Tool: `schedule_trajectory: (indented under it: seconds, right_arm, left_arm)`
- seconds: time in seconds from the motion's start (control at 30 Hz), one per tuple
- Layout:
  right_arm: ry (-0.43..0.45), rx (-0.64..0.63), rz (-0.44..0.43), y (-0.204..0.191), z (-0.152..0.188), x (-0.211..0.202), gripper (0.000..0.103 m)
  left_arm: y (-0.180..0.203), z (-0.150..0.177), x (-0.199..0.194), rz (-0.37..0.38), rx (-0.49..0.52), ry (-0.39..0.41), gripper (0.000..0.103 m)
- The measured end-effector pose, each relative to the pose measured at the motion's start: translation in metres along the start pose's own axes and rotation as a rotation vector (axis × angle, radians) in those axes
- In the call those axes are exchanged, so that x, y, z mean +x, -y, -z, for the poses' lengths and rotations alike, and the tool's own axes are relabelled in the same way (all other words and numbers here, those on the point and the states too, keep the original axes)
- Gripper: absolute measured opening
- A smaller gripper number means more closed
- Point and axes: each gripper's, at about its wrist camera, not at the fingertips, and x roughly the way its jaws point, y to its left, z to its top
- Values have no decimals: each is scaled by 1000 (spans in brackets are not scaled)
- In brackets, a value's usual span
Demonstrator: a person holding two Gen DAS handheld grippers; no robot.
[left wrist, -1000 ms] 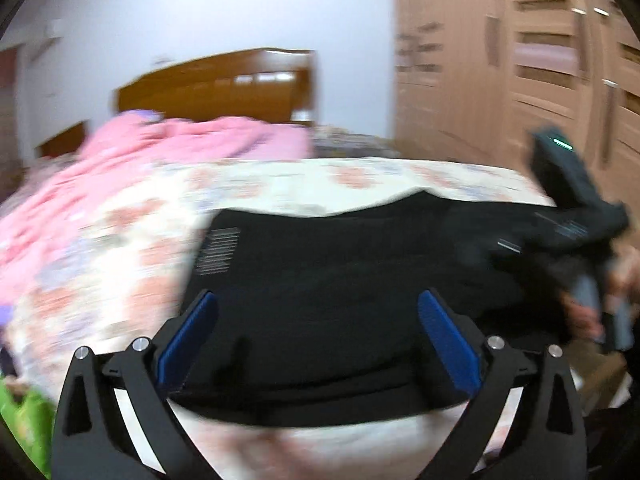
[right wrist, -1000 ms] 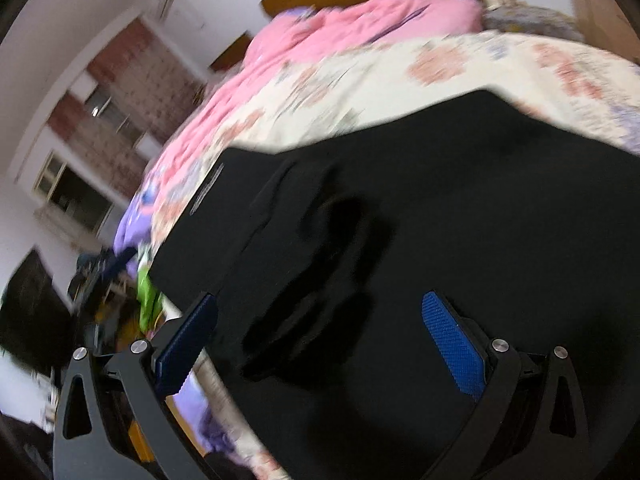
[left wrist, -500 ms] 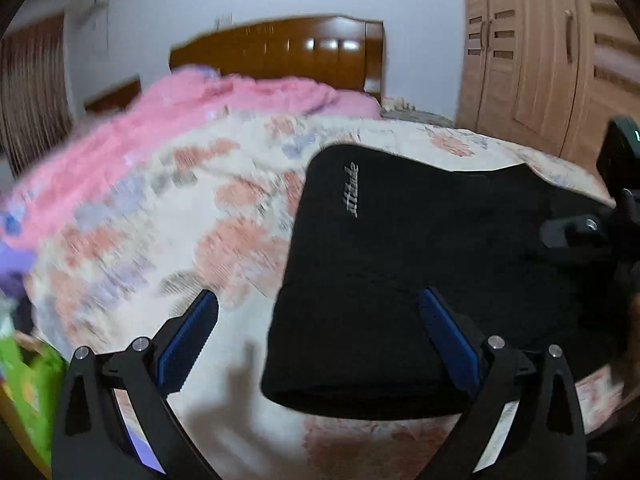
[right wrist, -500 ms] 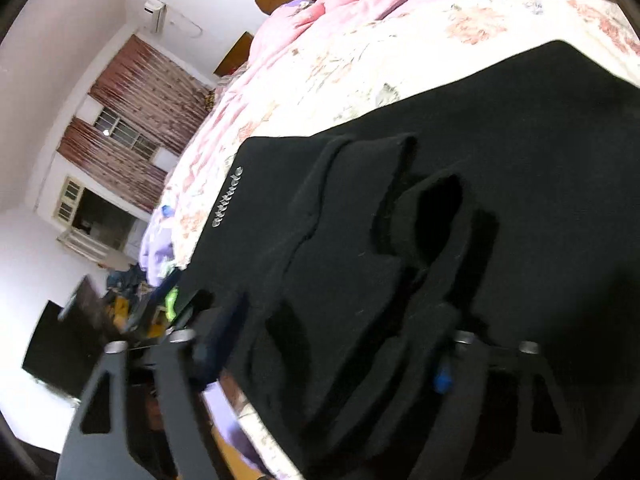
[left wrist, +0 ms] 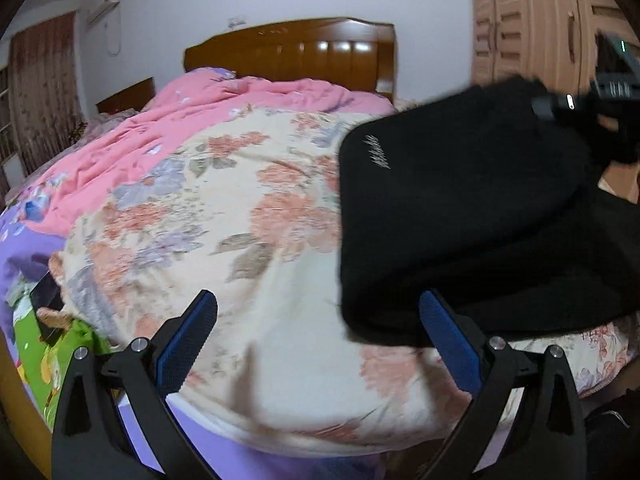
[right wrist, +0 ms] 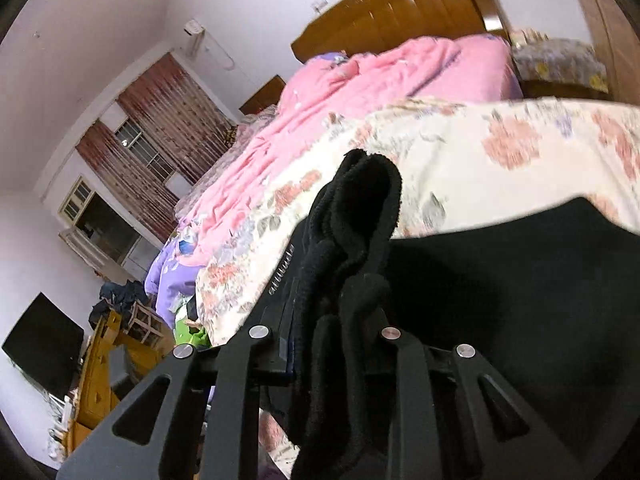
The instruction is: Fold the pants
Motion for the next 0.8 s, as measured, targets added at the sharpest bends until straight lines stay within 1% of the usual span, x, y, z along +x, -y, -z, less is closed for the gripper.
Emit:
schedule_trajectory:
  seconds: [0.1, 0.17, 0.2, 0.23, 0.3, 0.37, 0.43, 0.47, 0.5, 0.53, 0.63, 0.7, 0.73, 0.8]
  right_arm:
    - [14, -4, -11, -7, 2, -3, 22]
    - [28, -7, -13, -4, 5, -15, 22]
    - [39, -15, -4, -2, 7, -21, 22]
    - [45, -24, 7, 1, 8, -28, 22]
    - [37, -27, 55, 15, 17, -34, 22]
    - [-8, 33, 98, 43, 32, -27, 22]
    - [-62, 98, 126, 68, 47, -13, 22]
    - [-73, 129, 137, 80, 57, -7, 22]
    - [-55, 143, 124, 84, 61, -8, 22]
    - [-50, 151, 111, 86, 61, -8, 22]
    - [-48, 103, 129, 75, 59, -10, 22]
    - [-27, 97, 116, 68, 57, -17, 22]
    - [-8, 85, 117, 66, 56, -23, 22]
    - [-9, 78, 124, 68, 57, -26, 22]
  left_arm:
    - [11, -6, 18, -77, 38, -22, 101]
    - [8, -13, 33, -152, 19, -57, 102]
    - [3, -15, 36, -143, -2, -66, 102]
    - [-2, -16, 38, -115, -33, -77, 102]
    - [-6, -15, 38, -99, -55, -85, 102]
    - [-5, -11, 38, -96, -40, -89, 102]
    - [-4, -11, 38, -90, -49, -92, 102]
    - [-3, -11, 39, -86, -52, -94, 102]
    - [-2, -11, 40, -92, -52, -97, 102]
    - [-1, -12, 40, -96, -50, -97, 102]
    - [-1, -13, 40, -98, -52, -106, 102]
    - [0, -14, 40, -104, -51, -111, 102]
    - [1, -15, 39, -110, -44, -112, 102]
    - [5, -16, 38, -120, -24, -109, 102]
